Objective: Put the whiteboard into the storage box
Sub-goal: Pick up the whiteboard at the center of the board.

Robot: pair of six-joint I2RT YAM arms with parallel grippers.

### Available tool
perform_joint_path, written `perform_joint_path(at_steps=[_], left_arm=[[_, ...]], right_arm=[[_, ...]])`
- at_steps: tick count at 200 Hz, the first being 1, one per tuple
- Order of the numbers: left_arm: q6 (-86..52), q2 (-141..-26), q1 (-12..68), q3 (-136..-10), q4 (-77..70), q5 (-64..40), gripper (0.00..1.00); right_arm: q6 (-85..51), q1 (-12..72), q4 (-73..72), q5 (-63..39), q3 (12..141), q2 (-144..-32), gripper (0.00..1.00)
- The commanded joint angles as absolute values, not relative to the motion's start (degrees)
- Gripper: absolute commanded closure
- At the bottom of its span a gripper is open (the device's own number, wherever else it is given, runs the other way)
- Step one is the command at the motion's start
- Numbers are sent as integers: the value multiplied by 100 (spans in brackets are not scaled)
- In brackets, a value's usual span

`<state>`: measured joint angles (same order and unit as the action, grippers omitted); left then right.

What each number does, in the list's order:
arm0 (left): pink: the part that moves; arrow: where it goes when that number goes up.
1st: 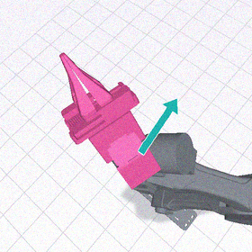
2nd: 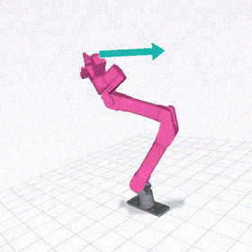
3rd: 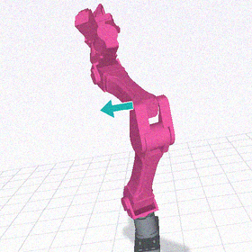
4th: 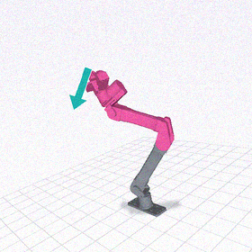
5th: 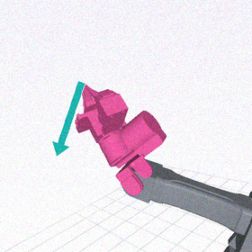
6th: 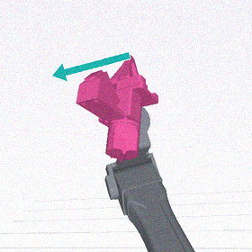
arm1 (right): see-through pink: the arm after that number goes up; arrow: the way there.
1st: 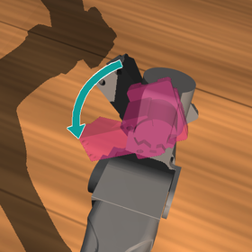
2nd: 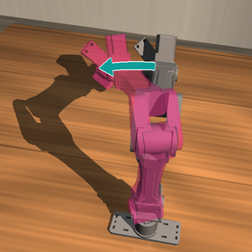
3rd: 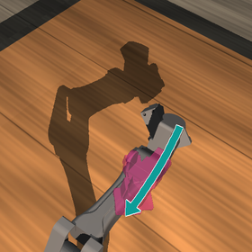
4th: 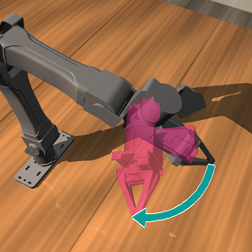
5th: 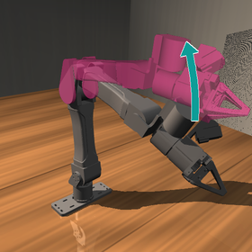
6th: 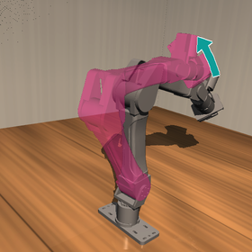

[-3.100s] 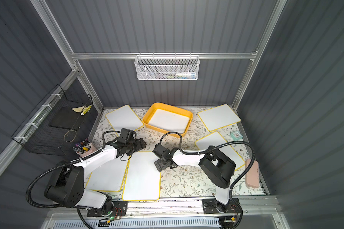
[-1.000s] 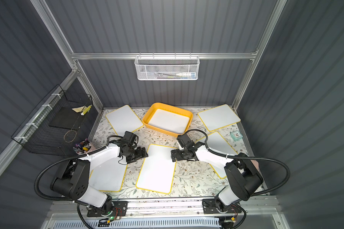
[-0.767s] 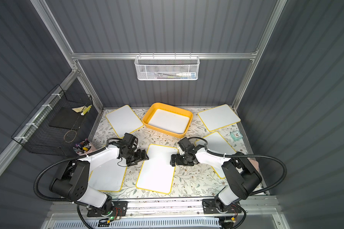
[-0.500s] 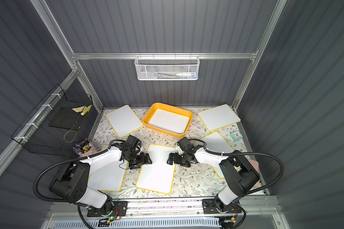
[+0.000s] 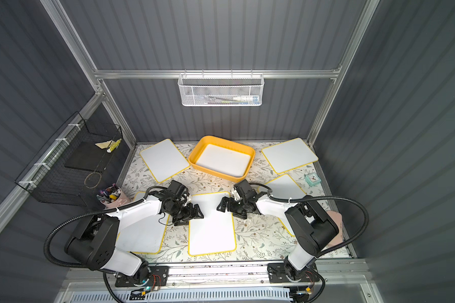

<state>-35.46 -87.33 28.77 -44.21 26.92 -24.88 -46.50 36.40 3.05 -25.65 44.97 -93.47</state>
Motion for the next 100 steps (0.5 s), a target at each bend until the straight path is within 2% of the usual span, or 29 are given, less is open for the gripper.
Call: perform_joint_path(at_steps=[1,39,70,100], left_arm=[[-3701,-9196,3050,-4023,1935,-3173,11],[-4069,-9355,3050,-3806,1204,-3414,11],[-3762,-9356,3049,-4065,1779,-2920,11],[-3630,-9443,3048,-4114,1837,-2875,11]], right_arm=[[-4846,3823,389,-2942,4123,-9738,1],[-4969,3824,-3,-3307,3997,-9715,1],[-5050,3825,-124,-3552,4079,-9743,1],[-5143,3815,-377,-3780,4060,-9694,1]])
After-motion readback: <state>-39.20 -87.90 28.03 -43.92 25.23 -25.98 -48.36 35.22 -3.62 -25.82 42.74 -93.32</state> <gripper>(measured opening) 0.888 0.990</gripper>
